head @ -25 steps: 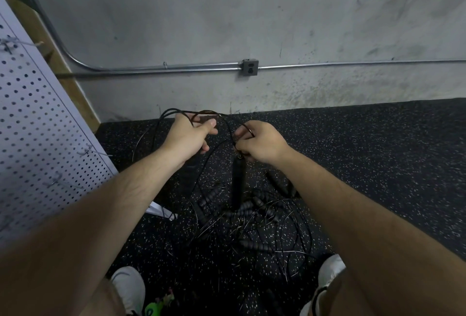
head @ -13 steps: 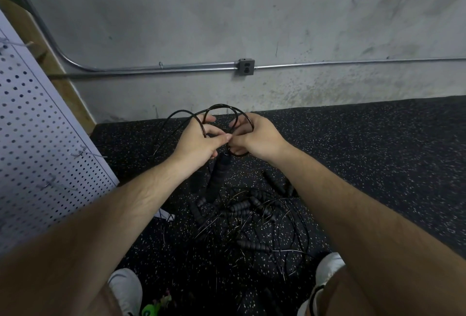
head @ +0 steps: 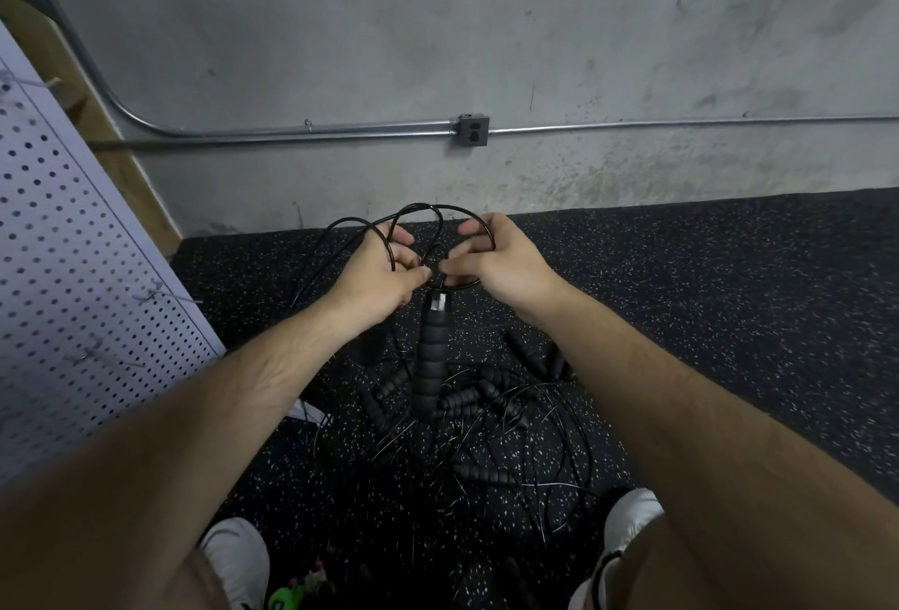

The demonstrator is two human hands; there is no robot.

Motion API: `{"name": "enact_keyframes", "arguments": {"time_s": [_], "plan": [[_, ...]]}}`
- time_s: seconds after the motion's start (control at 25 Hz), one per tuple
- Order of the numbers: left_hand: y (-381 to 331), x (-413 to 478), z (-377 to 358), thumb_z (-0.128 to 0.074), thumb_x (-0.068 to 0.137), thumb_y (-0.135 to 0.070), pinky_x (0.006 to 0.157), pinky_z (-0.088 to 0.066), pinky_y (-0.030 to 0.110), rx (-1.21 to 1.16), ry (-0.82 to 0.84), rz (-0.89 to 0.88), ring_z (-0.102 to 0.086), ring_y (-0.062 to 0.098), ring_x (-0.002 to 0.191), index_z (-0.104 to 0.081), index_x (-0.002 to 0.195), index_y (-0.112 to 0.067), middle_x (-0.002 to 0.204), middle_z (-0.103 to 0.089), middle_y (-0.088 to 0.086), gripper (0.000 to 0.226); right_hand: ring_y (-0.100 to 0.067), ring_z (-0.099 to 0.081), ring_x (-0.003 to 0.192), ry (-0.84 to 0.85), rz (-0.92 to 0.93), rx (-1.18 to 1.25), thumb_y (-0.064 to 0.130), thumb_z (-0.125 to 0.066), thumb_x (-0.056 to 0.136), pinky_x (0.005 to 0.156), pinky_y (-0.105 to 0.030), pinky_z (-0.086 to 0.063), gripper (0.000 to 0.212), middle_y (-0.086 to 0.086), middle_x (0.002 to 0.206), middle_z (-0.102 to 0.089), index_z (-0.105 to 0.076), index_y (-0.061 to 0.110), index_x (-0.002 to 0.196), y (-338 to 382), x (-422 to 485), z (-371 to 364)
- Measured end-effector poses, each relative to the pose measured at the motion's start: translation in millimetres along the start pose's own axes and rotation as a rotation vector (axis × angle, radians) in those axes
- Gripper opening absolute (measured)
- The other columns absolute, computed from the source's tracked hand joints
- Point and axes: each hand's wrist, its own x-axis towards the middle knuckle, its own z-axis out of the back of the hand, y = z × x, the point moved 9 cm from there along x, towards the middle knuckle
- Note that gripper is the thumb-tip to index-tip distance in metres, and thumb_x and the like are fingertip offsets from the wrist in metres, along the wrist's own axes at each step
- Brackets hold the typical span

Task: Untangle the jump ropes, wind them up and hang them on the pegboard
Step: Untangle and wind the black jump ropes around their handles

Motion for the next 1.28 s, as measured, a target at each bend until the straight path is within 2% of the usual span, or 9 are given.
{"name": "enact_keyframes", "arguments": {"time_s": [0.16, 0.36, 0.44, 0.56, 0.64, 0.8, 0.92, 1.08, 1.28], "plan": [[-7.7, -6.2, -4.3, -0.073, 0.085, 0.009, 0.055, -0.049, 0.024, -0.15, 0.078, 0.007, -0.055, 0.014, 0.056, -0.045, 0.115, -0.01, 0.08, -0.064, 0.003, 0.045, -0.026, -0.069, 0.07, 0.03, -0.018, 0.085, -0.01, -0.074, 0.079, 0.081, -0.036, -0.058, 0.047, -0.007, 0.078, -0.07, -0.048, 0.007, 0.114, 4.6, -0.9, 1.5], [2.1, -5.5, -2.8, -0.073, 0.084, 0.009, 0.062, -0.05, 0.026, -0.068, 0.016, 0.032, -0.058, 0.013, 0.065, -0.048, 0.104, -0.02, 0.085, -0.065, 0.004, 0.043, -0.025, -0.069, 0.07, 0.135, -0.001, 0.074, -0.01, -0.072, 0.081, 0.073, -0.02, -0.053, 0.044, -0.01, 0.077, -0.071, -0.049, 0.004, 0.117, 12.3, -5.4, -7.0], [12.7, -5.4, 0.7, -0.075, 0.083, 0.004, 0.071, -0.05, 0.033, -0.001, -0.01, 0.08, -0.061, 0.014, 0.074, -0.05, 0.102, -0.024, 0.091, -0.069, 0.005, 0.042, -0.024, -0.067, 0.071, 0.111, 0.013, 0.15, -0.01, -0.07, 0.083, 0.077, -0.024, -0.053, 0.042, -0.012, 0.08, -0.07, -0.051, 0.003, 0.118, 16.6, -3.0, -4.8], [20.9, -7.5, -4.5, -0.072, 0.085, 0.007, 0.057, -0.046, 0.036, -0.016, 0.077, 0.147, -0.053, 0.016, 0.055, -0.049, 0.105, -0.016, 0.087, -0.067, 0.008, 0.038, -0.023, -0.066, 0.078, -0.034, 0.004, 0.134, -0.005, -0.069, 0.085, 0.077, -0.033, -0.052, 0.031, -0.012, 0.088, -0.069, -0.055, 0.011, 0.109, 11.9, 2.4, 7.1], [15.9, -8.5, -8.4, -0.067, 0.087, 0.012, 0.053, -0.045, 0.035, -0.053, 0.097, 0.132, -0.048, 0.015, 0.049, -0.046, 0.102, -0.014, 0.083, -0.062, 0.009, 0.036, -0.023, -0.07, 0.08, -0.109, 0.004, 0.039, -0.002, -0.063, 0.091, 0.068, -0.029, -0.054, 0.022, -0.009, 0.09, -0.067, -0.055, 0.013, 0.104, 9.6, 2.7, 14.4], [5.0, -12.5, -11.0, -0.061, 0.092, 0.012, 0.058, -0.045, 0.034, -0.052, 0.118, 0.082, -0.046, 0.013, 0.053, -0.048, 0.098, -0.017, 0.08, -0.061, 0.0, 0.032, -0.026, -0.072, 0.09, -0.197, 0.053, -0.24, 0.001, -0.048, 0.096, 0.083, -0.039, -0.058, 0.019, -0.002, 0.088, -0.062, -0.053, 0.019, 0.1, 14.7, 4.0, 24.3], [5.3, -16.2, -15.2, -0.061, 0.092, 0.011, 0.061, -0.045, 0.031, 0.018, 0.199, 0.116, -0.046, 0.015, 0.054, -0.05, 0.102, -0.019, 0.091, -0.059, 0.003, 0.033, -0.03, -0.068, 0.098, -0.255, -0.05, -0.175, 0.0, -0.044, 0.094, 0.088, -0.048, -0.059, 0.024, -0.002, 0.096, -0.058, -0.051, 0.023, 0.097, 5.4, 2.3, 29.1], [2.9, -19.6, -18.6, -0.056, 0.09, 0.018, 0.056, -0.045, 0.033, -0.154, 0.228, 0.135, -0.045, 0.018, 0.051, -0.047, 0.101, -0.016, 0.084, -0.057, 0.005, 0.036, -0.022, -0.061, 0.089, -0.235, -0.22, -0.151, 0.004, -0.046, 0.097, 0.074, -0.047, -0.062, 0.021, -0.006, 0.103, -0.057, -0.053, 0.017, 0.113, -10.2, 1.4, 25.0], [5.1, -24.3, -21.1, -0.077, 0.081, -0.007, 0.061, -0.048, 0.03, -0.343, 0.187, 0.266, -0.057, 0.017, 0.065, -0.055, 0.099, -0.018, 0.079, -0.063, 0.002, 0.031, -0.028, -0.069, 0.078, -0.205, -0.419, -0.144, 0.01, -0.057, 0.1, 0.068, -0.04, -0.064, 0.01, -0.017, 0.098, -0.066, -0.058, 0.004, 0.092, -30.4, -7.8, 18.3]]}}
